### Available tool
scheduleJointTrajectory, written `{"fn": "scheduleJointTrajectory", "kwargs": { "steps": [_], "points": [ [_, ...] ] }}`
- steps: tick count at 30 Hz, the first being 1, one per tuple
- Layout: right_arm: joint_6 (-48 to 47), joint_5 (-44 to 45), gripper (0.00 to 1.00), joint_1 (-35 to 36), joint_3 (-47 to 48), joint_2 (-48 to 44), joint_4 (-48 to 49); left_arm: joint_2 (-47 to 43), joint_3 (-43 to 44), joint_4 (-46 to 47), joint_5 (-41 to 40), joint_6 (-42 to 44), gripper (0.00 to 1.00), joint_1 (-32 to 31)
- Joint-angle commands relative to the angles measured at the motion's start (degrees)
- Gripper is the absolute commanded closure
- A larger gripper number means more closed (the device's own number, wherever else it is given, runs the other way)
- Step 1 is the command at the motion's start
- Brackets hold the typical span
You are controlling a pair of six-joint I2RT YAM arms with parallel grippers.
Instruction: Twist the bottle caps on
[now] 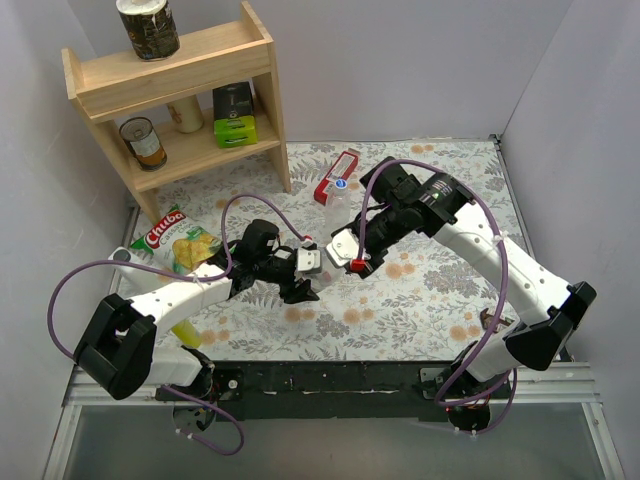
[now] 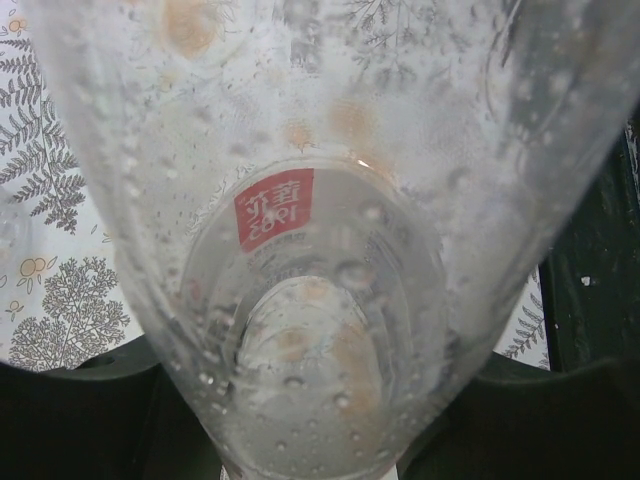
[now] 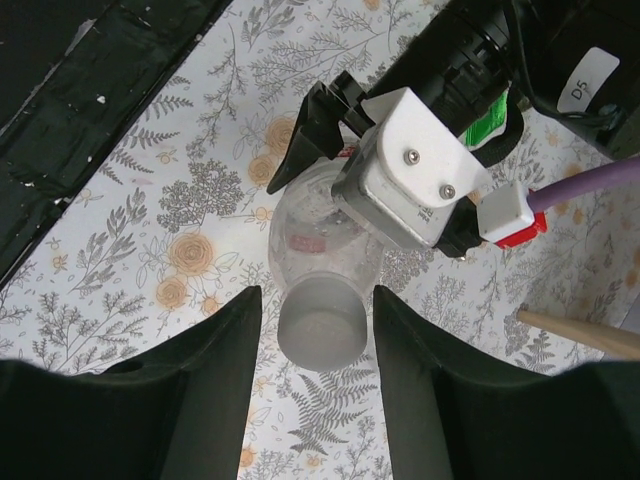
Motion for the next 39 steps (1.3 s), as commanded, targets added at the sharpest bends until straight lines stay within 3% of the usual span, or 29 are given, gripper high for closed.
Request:
{"fn": "scheduleJointTrajectory", "kwargs": {
  "steps": [1,10,14,17,22,28,33,34,36,37,39],
  "points": [
    [1.6,0.8,0.46,-0.6,0.9,-0.9,1.2,-0.8,0.9,1.0,0.4,1.1,1.0,0.4],
    [0.4,0.0,0.59,-0.7,1.7,-0.1,-2.4,-0.2,0.7,1.9,0.0,0.9,1.0,0.5],
    [3.9,-1.6,0.74,-0.7,4.3,2.5,-3.8,1.1,1.3,5.2,-4.7,-2.8,1.0,0.5],
    [16.9,-2.1,0.85,-1.0,8.9,7.1,-3.1,1.0,0.7,11.1,-12.2,-9.5,1.0,0.5],
    [41.3,-10.7,0.99,-5.7,17.8,15.8,-2.6,-1.7,-2.7,22.4,-27.7,-18.3,1.0,-1.6],
    [64.8,-13.1,0.99,-9.5,14.0,16.7,6.2,-0.7,-4.3,27.6,-35.7,-28.2,1.0,-4.7],
    [65.7,-11.4,0.99,-9.2,13.1,15.6,9.7,-0.6,-4.6,28.8,-32.7,-35.5,1.0,-4.7],
    [65.7,-11.9,0.83,-10.4,14.2,15.5,10.4,-0.8,-5.2,28.7,-31.2,-35.7,1.0,-4.7],
    [66.1,-14.6,0.64,-14.1,17.3,14.7,15.4,-2.1,-6.2,27.5,-27.7,-35.0,1.0,-4.7],
    [66.7,-15.1,0.42,-15.5,16.9,12.7,18.4,-2.8,-7.9,27.4,-26.9,-35.1,1.0,-4.6],
    [69.6,-15.6,0.32,-18.5,12.5,8.6,28.4,-5.6,-9.5,27.6,-22.7,-34.3,1.0,-4.0]
  ]
}}
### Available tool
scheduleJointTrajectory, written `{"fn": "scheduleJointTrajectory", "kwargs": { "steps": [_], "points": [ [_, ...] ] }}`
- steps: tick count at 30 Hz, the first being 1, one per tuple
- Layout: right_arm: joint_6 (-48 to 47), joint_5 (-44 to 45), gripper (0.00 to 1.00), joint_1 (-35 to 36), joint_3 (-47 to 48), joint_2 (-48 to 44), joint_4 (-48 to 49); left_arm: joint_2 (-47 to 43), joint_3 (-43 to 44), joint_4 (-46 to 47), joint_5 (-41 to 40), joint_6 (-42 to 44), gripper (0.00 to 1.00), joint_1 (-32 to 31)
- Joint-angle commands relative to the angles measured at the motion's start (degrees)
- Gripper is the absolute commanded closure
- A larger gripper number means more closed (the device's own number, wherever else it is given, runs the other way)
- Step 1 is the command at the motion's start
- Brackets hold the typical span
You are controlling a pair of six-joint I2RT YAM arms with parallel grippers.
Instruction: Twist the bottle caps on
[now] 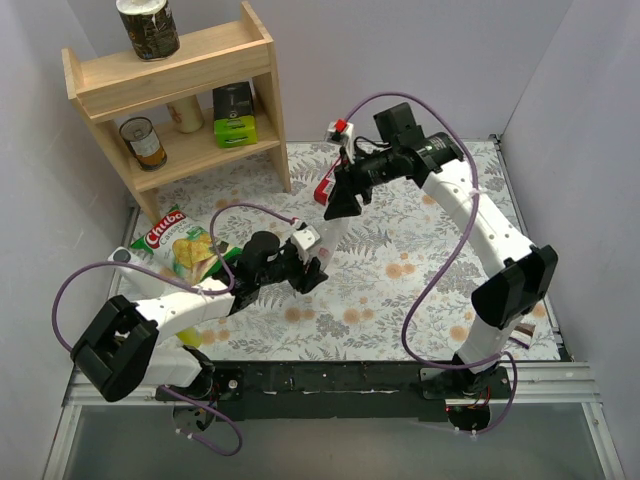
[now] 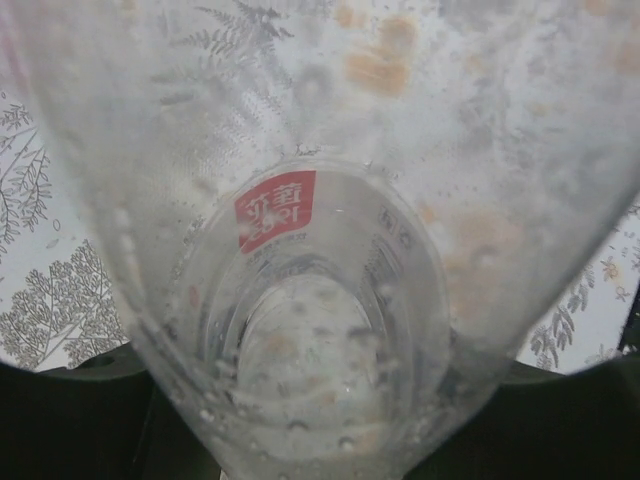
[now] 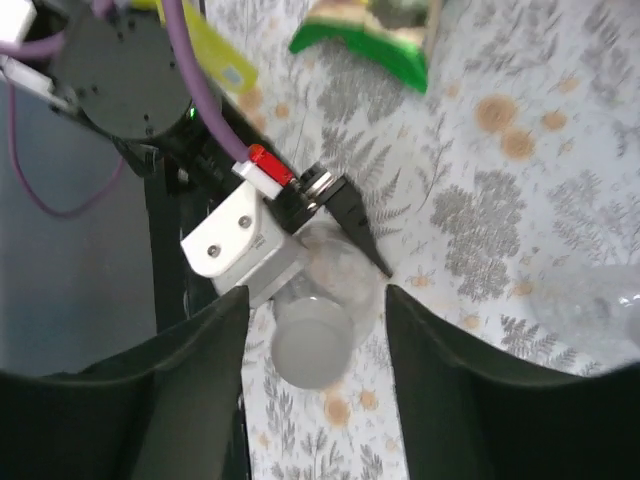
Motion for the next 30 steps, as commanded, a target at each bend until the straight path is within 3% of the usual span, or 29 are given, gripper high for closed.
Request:
{"fn": "scheduleJointTrajectory", "kwargs": {
  "steps": [1,4,7,11,23,30],
  "points": [
    [7.9,-5.6,0.22,-5.8,-10.6,-13.4,25.1,-6.6,-3.9,4.2,6.4,-3.4,1.0,1.4],
    [11.5,-5.5,0.08,-6.0,-24.3,-21.6,41.9,-8.9,-5.9,6.0,9.3,-5.3,1.0,1.7],
    [14.5,-9.6,0.08,-5.5,-27.9,-22.2,43.9,-7.9,-4.4,5.0,10.1,-7.1,1.0,2.0],
    [15.3,-7.9,0.09,-3.8,-32.0,-23.5,47.3,-7.2,-3.9,6.4,11.1,-6.6,1.0,2.2],
    [19.6,-6.0,0.2,-0.9,-33.2,-19.3,53.8,-6.4,-1.0,5.7,10.9,-3.7,1.0,2.2],
    [24.3,-8.3,0.39,0.9,-35.5,-18.2,59.3,-4.9,-0.1,6.9,11.2,-3.8,1.0,2.2]
  ]
}}
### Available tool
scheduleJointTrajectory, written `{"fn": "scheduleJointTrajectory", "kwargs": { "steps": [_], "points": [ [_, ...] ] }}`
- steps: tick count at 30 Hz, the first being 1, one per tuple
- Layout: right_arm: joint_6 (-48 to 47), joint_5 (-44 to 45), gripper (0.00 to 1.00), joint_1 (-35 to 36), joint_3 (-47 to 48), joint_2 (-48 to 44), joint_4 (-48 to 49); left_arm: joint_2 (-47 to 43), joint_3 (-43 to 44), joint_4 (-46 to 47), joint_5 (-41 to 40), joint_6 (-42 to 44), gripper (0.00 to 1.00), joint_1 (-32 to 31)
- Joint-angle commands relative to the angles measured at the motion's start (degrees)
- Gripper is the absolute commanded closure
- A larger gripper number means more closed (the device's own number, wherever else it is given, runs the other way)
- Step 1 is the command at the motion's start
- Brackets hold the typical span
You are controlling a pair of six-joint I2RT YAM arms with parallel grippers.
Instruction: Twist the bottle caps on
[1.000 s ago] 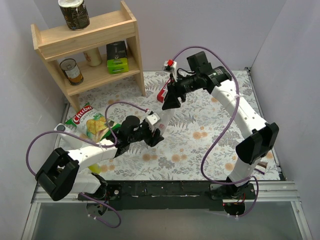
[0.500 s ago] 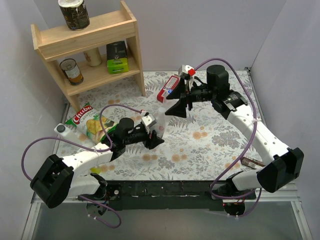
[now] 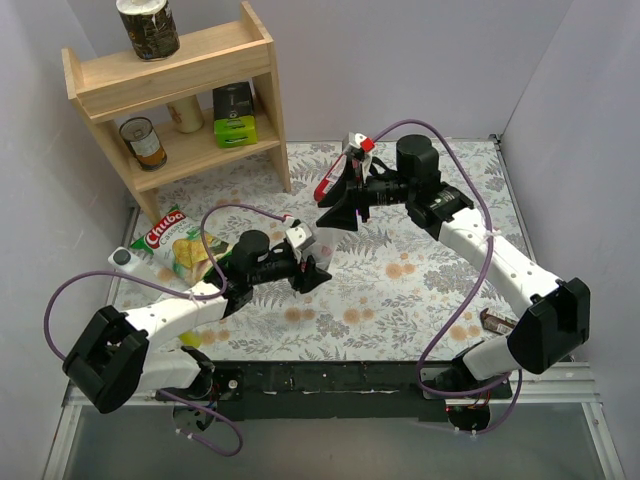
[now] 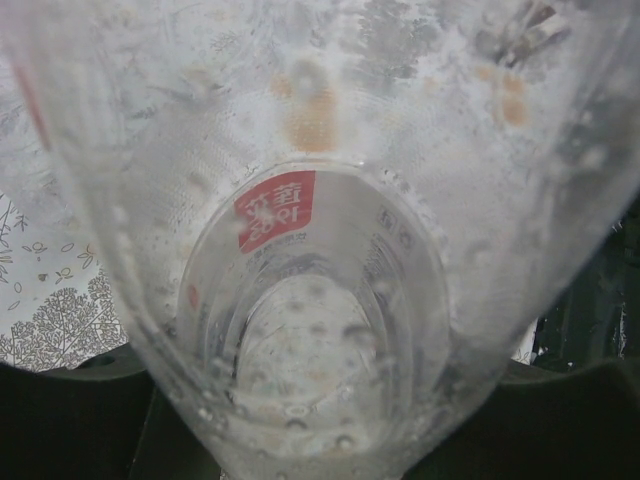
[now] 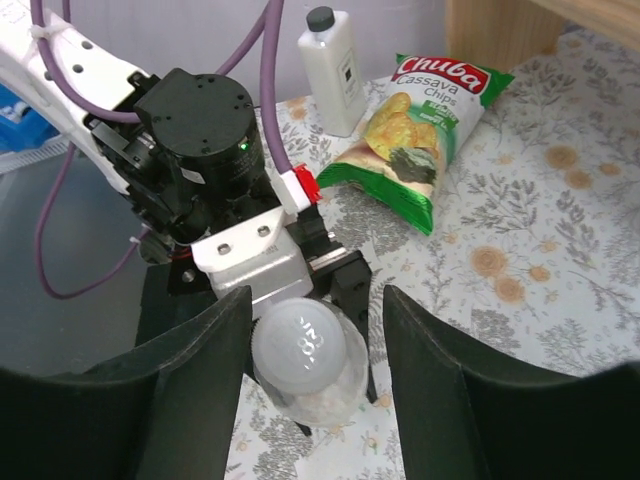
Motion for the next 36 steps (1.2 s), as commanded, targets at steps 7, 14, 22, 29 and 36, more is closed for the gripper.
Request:
{"fn": "scheduleJointTrajectory", "kwargs": {
  "steps": [7,14,22,29,36],
  "points": [
    [5.0,-0.3,0.39,1.3,-3.1,1.0,8.2,1.9,4.2,1.1,0.6,1.0,1.0,0.3],
    [5.6,-0.3,0.64,0.5,-4.4,0.4,9.9,3.6,5.4,1.1,0.2,-0.2,1.0,0.3],
    [-6.0,-4.4,0.85,-3.6,0.2,-2.6,-7.2,5.0,6.8,-5.5,-7.5,-0.4,0.02,0.5],
    [-25.8,2.8,0.88,-7.2,6.3,-7.1,-34.8,5.4,6.5,-15.9,-7.6,4.3,0.02,2.3],
    [-30.8,9.8,0.91,-17.2,7.5,-7.7,-41.5,6.2,7.2,-21.8,-5.1,12.2,0.02,2.3]
  ]
}}
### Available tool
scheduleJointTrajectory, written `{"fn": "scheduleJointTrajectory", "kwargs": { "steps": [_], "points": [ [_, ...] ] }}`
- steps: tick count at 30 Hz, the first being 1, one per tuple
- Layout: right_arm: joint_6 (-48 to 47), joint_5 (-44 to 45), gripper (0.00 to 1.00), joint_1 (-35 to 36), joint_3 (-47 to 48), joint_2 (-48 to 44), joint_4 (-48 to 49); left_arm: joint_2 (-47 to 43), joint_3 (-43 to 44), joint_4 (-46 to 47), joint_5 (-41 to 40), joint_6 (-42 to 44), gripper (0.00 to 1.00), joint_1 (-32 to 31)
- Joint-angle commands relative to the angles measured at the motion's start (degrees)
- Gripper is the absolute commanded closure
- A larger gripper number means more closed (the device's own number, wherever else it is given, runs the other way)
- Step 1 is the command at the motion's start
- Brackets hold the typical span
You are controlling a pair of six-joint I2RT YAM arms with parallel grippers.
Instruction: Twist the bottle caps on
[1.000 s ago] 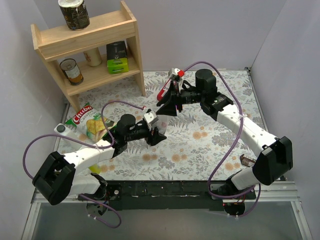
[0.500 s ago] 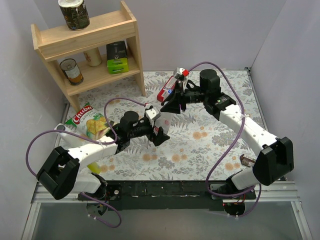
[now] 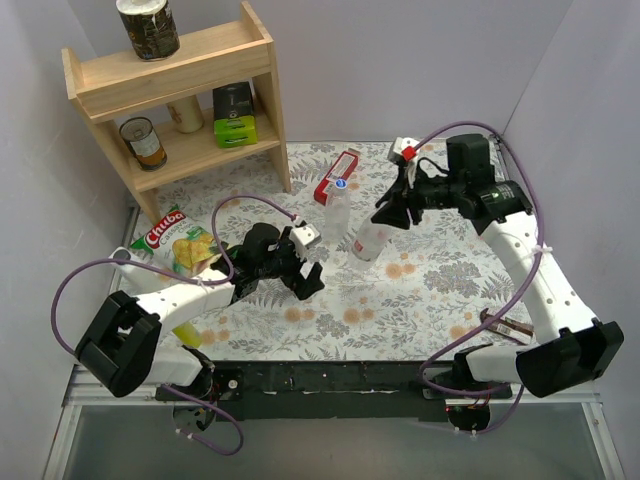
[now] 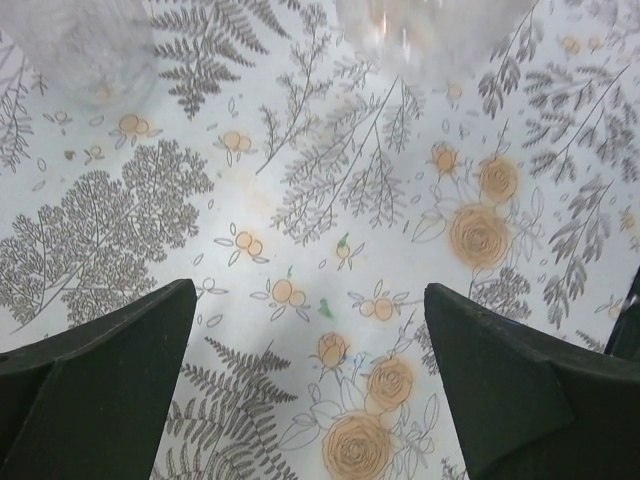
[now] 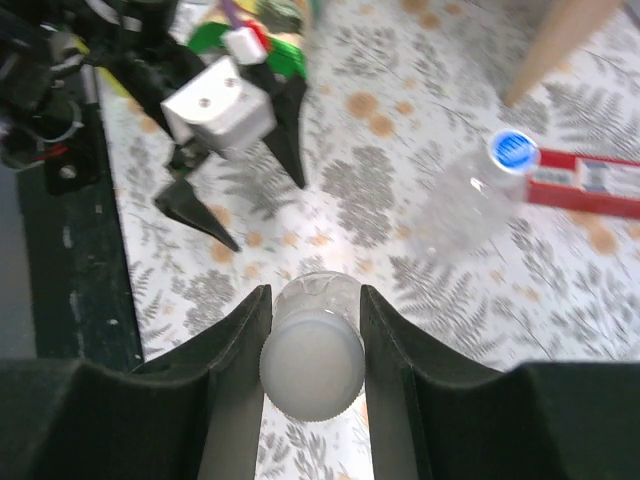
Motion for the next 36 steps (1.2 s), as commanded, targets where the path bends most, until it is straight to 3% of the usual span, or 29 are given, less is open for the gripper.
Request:
{"fn": "scheduleJointTrajectory", "kwargs": {
  "steps": [1,7,17,23,36],
  "points": [
    [-6.1,4.0,0.92,-7.5,3.4,0.8,-6.8,0.1,1.7,-7.2,0.8,7.7,0.02,0.4],
    [-10.4,7.5,0.96,-12.2,9.0,4.4,-8.2,1.9,2.4,-12.0,0.2,11.3,0.02,0.4],
    [-15.1,14.3,0.98,-12.5,10.6,10.0,-4.0,-0.2,0.1,-12.4,4.2,10.7,0.02,0.4],
    [-12.9,11.4,0.96,-12.8,8.4,12.6,3.6,-1.0,-1.2,-12.5,3.8,10.8,0.02,0.4],
    [-10.6,12.0,0.87,-13.4,3.1,15.6,9.2,0.4,-1.2,-12.4,3.1,11.4,0.02,0.4]
  ]
}}
